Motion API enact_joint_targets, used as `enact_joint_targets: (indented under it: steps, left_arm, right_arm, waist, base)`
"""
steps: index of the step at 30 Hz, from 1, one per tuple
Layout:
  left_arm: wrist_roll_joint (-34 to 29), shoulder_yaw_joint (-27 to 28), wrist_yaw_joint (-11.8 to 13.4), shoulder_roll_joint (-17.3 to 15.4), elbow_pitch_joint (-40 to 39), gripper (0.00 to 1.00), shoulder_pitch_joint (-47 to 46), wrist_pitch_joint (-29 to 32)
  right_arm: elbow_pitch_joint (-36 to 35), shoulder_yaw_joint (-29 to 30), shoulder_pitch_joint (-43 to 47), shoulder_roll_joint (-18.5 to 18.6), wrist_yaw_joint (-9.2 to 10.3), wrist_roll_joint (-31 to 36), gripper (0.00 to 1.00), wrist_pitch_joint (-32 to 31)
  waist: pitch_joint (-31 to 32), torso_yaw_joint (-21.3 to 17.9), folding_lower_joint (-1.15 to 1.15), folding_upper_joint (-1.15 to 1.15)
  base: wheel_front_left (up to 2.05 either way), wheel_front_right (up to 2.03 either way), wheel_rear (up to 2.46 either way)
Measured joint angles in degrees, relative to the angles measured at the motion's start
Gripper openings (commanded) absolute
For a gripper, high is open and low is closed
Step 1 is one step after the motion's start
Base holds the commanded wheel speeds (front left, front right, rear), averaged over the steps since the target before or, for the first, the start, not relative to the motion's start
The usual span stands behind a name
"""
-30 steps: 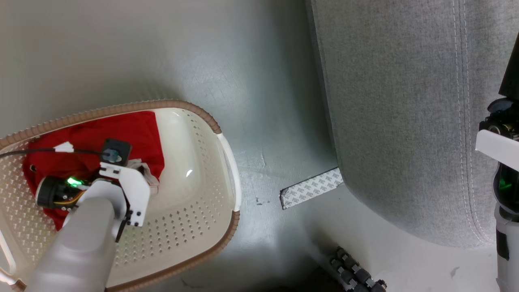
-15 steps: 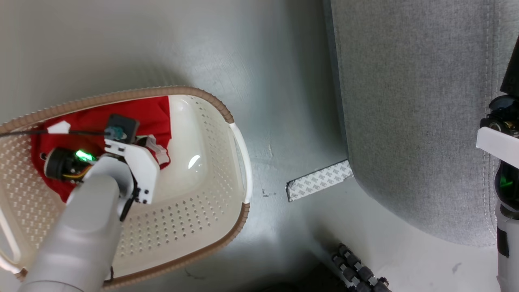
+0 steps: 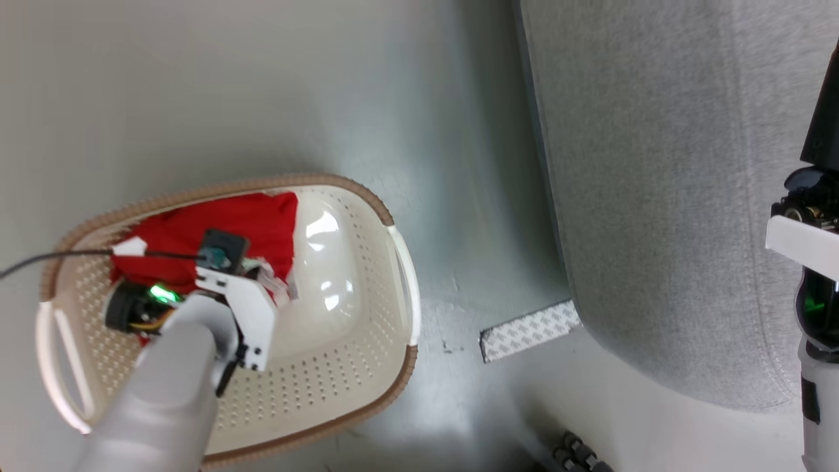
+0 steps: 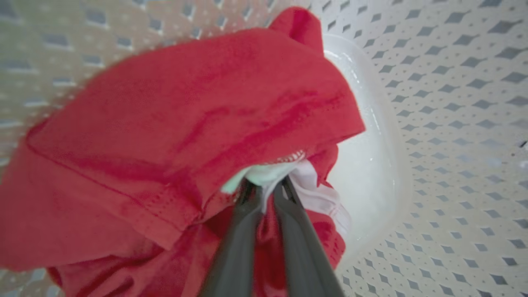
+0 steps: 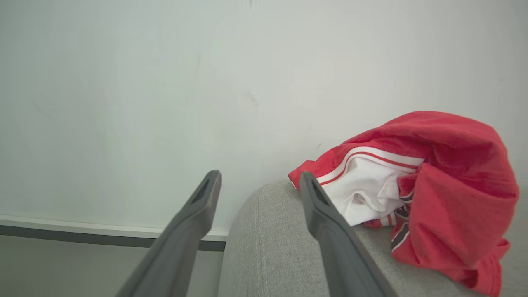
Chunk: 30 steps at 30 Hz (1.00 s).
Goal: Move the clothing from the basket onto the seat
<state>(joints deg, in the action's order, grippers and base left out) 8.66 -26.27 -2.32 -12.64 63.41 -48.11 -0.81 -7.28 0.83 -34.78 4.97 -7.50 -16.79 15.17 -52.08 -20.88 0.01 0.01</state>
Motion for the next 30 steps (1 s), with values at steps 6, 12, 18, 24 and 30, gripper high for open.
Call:
enact_joint_targets:
  steps: [6, 12, 18, 24, 30]
  left_arm:
    - [1.9, 0.2, -0.1, 2.1, 0.0, 0.0, 2.3, -2.8]
    - [3.5, 0.4, -0.2, 4.7, -0.4, 0.0, 5.8, -6.0]
    - [5.8, 0.9, -0.7, 6.5, -0.8, 0.0, 9.3, -8.8]
    - [7.6, 1.6, -0.7, 7.6, -2.3, 0.0, 12.9, -11.2]
    - [9.6, 2.2, -0.6, 8.1, -5.3, 0.0, 17.3, -13.0]
  right_arm:
    - [1.2, 1.1, 2.7, 0.1, 0.0, 0.4, 1.0, 0.0]
    - [2.5, 2.2, 6.9, 0.8, 0.0, 1.0, 1.0, 0.0]
    - [4.3, 3.2, 11.1, 2.0, 0.0, 1.6, 1.0, 0.0]
    - [6.4, 3.8, 14.7, 2.5, 0.0, 2.7, 1.0, 0.0]
    - [8.7, 4.5, 18.8, 3.1, 0.0, 3.7, 1.0, 0.0]
  waist:
    - [4.9, 1.1, -0.01, 0.0]
    - [11.1, 2.6, -0.02, 0.0]
    - [18.0, 4.6, -0.02, 0.0]
    - [25.0, 6.7, -0.03, 0.0]
    - [32.1, 8.7, -0.03, 0.0]
  base:
    - [0.0, 0.0, 0.0]
    - [0.0, 0.0, 0.0]
    - [0.0, 0.0, 0.0]
    - [0.0, 0.0, 0.0]
    - [0.0, 0.0, 0.0]
